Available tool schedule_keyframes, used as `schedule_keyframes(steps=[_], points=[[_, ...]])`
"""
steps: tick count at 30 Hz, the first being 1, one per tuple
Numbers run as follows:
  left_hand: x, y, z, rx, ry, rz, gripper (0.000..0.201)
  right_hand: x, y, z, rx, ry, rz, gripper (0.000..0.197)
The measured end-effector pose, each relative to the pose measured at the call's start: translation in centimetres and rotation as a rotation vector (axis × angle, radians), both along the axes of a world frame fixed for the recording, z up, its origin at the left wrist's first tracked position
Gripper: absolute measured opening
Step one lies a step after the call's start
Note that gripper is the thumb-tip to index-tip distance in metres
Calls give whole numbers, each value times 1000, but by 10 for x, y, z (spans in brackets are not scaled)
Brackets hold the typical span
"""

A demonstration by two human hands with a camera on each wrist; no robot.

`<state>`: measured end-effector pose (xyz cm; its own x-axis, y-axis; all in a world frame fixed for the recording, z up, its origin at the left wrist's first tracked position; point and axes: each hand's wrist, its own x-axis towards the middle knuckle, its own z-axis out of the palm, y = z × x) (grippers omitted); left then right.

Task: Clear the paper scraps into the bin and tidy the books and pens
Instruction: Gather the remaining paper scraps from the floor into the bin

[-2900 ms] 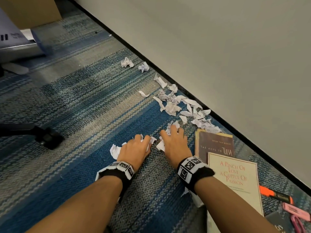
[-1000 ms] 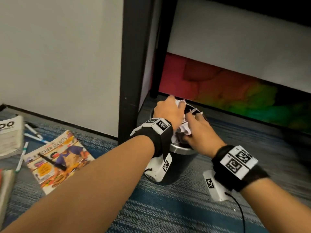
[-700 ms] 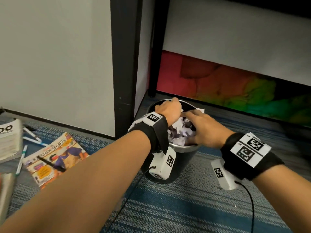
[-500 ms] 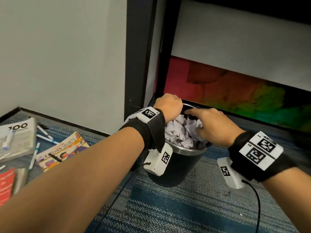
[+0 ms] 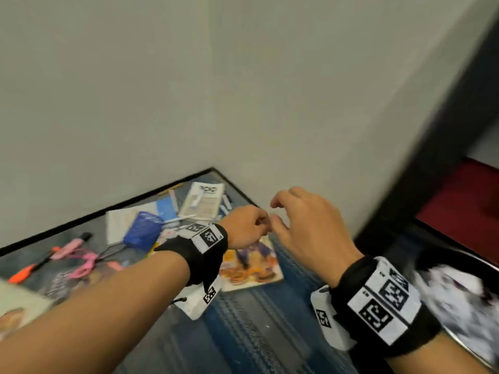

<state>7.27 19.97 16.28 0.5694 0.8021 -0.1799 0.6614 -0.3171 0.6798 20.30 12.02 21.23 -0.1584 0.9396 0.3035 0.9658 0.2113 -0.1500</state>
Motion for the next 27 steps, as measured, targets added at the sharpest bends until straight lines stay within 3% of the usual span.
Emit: schedule_keyframes(steps=[2, 7, 13, 21, 24, 26, 27], points=[[-55, 8, -5, 101, 163, 90, 19, -49, 25, -7, -29, 22, 111, 24], [-203, -5, -5, 102, 510, 297, 22, -179, 71, -18, -102, -36, 405, 25], [-386, -59, 28, 84, 717, 540, 31, -351, 65, -25, -186, -258, 683, 28], [-595, -148, -10, -106, 717, 760, 28, -527, 12, -71, -272, -516, 826, 30], [-661, -166, -30, -133, 731, 772, 39, -571, -8, -84, -340, -605, 803, 33], [-678, -173, -32, -128, 716, 762, 39, -581, -15, -83, -383, -669, 802, 34], [-713, -193, -43, -156, 673, 743, 38, -617, -30, -91, -461, -732, 789, 35]])
